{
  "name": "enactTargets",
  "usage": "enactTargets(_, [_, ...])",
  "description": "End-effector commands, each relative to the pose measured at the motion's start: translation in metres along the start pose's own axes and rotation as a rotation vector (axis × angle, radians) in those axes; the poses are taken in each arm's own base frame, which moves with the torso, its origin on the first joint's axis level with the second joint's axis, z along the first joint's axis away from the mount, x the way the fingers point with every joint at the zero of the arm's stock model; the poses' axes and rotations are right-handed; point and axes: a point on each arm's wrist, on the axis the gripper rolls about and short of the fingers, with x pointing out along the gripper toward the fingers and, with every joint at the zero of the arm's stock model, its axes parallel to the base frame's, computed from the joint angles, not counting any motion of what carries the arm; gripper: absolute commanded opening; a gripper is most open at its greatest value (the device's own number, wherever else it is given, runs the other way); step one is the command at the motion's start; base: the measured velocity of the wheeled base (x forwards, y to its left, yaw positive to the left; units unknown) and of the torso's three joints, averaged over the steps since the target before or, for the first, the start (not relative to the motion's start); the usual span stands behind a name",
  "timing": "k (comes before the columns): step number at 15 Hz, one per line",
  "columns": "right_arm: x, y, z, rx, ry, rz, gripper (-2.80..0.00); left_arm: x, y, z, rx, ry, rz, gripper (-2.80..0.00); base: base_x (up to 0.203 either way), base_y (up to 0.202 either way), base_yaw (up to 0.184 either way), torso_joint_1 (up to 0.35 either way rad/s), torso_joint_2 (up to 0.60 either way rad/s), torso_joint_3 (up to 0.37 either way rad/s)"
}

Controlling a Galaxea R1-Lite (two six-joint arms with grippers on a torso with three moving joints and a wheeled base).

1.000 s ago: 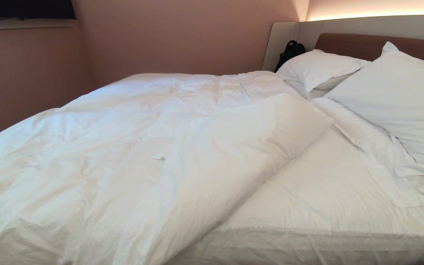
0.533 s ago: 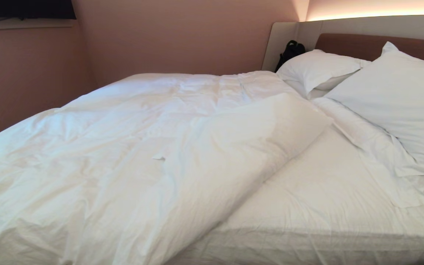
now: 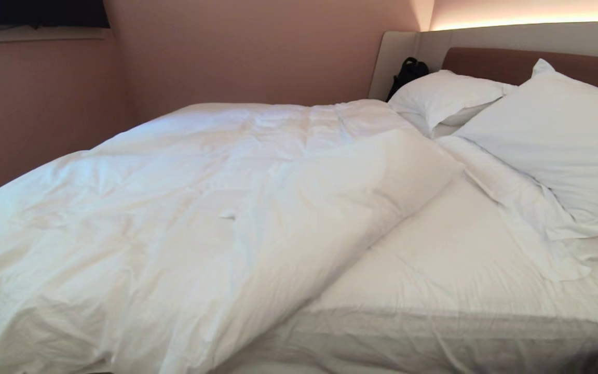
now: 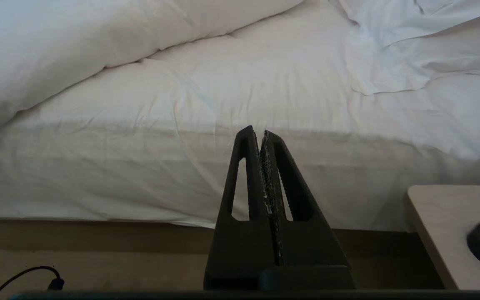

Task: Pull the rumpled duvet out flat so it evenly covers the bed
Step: Hold the folded corner of the quilt

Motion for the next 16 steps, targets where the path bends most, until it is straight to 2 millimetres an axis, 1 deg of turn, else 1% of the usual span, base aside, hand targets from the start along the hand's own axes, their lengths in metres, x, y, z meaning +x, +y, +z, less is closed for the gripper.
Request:
enactTargets(1, [0.0, 0.0, -0.0001, 0.0, 0.001, 0.001, -2.8, 0.0, 0.0, -0.0001, -0.001, 0.0, 0.0, -2.8, -0.102, 0.0, 0.0, -0.002, -0.01, 0.003])
enactTargets(16, [0.0001, 0.0001, 0.0002, -0.025, -0.001, 0.007, -2.8, 0.0, 0.0001, 0.0001, -0.004, -0.001, 0.003, -2.8, 0.0, 0.0, 0.0, 0.0, 0.0, 0.0])
